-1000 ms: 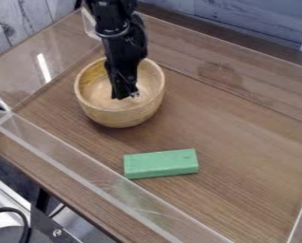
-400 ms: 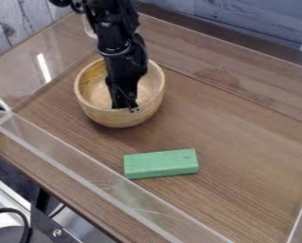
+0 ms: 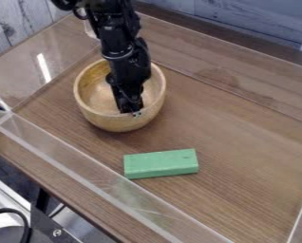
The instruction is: Remove the green block from inside the brown bowl and put it on the table
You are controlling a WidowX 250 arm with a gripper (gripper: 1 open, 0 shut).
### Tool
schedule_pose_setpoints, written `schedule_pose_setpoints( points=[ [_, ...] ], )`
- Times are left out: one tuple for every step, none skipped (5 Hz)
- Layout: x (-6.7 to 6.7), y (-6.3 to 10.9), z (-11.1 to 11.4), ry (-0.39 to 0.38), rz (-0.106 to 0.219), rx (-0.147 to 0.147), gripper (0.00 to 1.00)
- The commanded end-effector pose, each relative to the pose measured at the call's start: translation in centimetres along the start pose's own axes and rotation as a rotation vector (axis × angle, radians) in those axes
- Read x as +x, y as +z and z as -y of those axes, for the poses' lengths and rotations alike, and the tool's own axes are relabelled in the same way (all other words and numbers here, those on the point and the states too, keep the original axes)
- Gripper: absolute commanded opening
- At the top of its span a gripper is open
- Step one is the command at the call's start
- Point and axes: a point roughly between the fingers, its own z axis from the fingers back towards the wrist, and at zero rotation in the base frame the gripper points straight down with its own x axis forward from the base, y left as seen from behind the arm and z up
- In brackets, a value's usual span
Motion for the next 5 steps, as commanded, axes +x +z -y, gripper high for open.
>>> schedule_pose_setpoints(
  points=[
    [0.8,-0.1,-0.8,-0.017,0.019,0.004,0.0],
    [0.5,-0.8,-1.1,0.008,0.017,0.031,0.0],
    [0.2,-1.2,-1.5,0.035,0.016,0.06,0.0],
    [0.4,-1.1,-1.8,0.016,0.013,0.049,0.0],
    [0.6,-1.0,-2.1,-0.003,0.01,0.038,0.0]
  ],
)
